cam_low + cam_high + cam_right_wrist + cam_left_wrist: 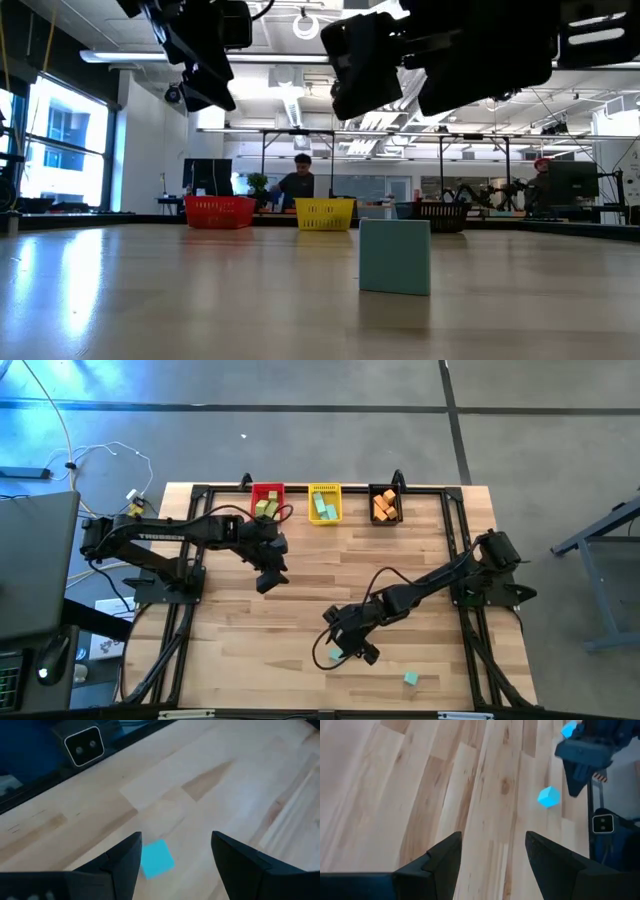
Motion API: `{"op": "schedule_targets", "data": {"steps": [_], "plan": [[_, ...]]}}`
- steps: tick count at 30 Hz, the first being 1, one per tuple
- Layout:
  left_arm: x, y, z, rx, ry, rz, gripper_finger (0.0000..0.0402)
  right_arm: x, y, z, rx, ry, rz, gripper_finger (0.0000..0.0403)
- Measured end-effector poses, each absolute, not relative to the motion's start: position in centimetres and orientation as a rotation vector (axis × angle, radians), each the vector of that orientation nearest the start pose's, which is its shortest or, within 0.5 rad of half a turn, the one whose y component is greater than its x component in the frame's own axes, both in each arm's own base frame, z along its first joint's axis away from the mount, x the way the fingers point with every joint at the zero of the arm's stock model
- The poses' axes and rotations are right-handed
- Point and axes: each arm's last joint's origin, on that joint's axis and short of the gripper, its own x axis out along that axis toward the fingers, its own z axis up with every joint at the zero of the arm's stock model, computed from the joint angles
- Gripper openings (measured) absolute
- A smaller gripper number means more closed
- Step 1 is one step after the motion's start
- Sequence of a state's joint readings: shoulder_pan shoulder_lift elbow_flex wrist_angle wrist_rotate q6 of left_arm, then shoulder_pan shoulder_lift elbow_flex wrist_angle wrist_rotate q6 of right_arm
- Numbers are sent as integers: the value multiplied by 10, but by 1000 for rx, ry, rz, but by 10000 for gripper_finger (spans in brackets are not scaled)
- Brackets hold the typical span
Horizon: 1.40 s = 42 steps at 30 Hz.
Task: Sort & place blocks by color
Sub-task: Put the blue block into the yellow basket
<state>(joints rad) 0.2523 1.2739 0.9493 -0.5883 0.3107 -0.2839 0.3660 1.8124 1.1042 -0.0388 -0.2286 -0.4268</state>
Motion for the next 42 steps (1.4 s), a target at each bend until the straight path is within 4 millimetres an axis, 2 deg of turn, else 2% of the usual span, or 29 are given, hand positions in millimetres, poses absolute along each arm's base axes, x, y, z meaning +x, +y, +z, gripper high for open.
{"op": "schedule_targets", "data": {"steps": [15,36,39,42], "plan": [[247,55,259,-541,883,91,204,358,145,144,-455,702,762,226],[247,56,259,-491,882,133,204,363,148,112,-417,750,793,226],[247,56,259,-491,882,132,204,363,148,112,-391,757,784,208],[247,56,259,-485,882,132,204,363,149,112,-366,762,779,169]]}}
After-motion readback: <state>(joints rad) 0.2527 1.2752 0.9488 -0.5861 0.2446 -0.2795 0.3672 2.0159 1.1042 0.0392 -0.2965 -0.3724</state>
